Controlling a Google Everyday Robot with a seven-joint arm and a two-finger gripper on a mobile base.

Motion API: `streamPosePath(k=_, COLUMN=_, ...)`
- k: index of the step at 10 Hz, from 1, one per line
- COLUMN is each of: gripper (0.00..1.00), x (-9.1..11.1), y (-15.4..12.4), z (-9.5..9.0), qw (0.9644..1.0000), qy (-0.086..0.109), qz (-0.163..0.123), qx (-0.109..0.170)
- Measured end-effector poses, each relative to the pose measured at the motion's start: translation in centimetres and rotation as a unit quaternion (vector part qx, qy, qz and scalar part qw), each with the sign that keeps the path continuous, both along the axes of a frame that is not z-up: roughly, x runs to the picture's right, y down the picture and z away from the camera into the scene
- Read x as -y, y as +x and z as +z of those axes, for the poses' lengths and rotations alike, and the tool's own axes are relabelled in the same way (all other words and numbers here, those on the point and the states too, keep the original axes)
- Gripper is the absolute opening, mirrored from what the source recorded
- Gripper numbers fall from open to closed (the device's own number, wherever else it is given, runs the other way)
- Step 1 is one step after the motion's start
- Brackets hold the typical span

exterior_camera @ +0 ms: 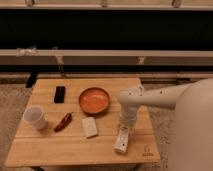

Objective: Place the bottle in the ceramic bowl

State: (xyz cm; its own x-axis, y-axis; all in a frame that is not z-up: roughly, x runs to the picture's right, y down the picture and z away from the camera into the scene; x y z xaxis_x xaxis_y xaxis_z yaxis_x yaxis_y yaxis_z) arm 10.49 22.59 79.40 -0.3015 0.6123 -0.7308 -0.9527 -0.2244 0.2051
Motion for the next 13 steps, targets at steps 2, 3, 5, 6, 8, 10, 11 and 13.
streamPosePath(k=2, gripper=0.0, x=1.5, y=-0.3, z=-0.6, qw=0.9999, qy=0.012, qz=0.001, qx=0.0)
streamPosePath(k=3, gripper=0.0, x=3.1, y=-0.8, z=-1.2, qw=0.9997, qy=0.022, qz=-0.002, qx=0.008)
streamPosePath(k=5, gripper=0.0, x=6.3, y=-2.4, z=-1.1, qw=0.9987, qy=0.037, qz=-0.015, qx=0.033)
streamPosePath(k=6, gripper=0.0, x=8.2, y=-3.7, z=-0.5, qw=0.9971, qy=0.046, qz=-0.028, qx=0.053)
streamPosePath(k=8, gripper=0.0, x=10.9, y=-4.4, z=1.0, qw=0.995, qy=0.055, qz=-0.041, qx=0.073)
streamPosePath(k=10, gripper=0.0, x=14.2, y=-5.1, z=3.2, qw=0.9921, qy=0.061, qz=-0.058, qx=0.093)
streamPosePath(k=11, gripper=0.0, x=15.8, y=-5.6, z=4.3, qw=0.9906, qy=0.064, qz=-0.066, qx=0.101)
streamPosePath(k=13, gripper=0.0, x=18.5, y=-7.1, z=6.3, qw=0.9873, qy=0.068, qz=-0.082, qx=0.118)
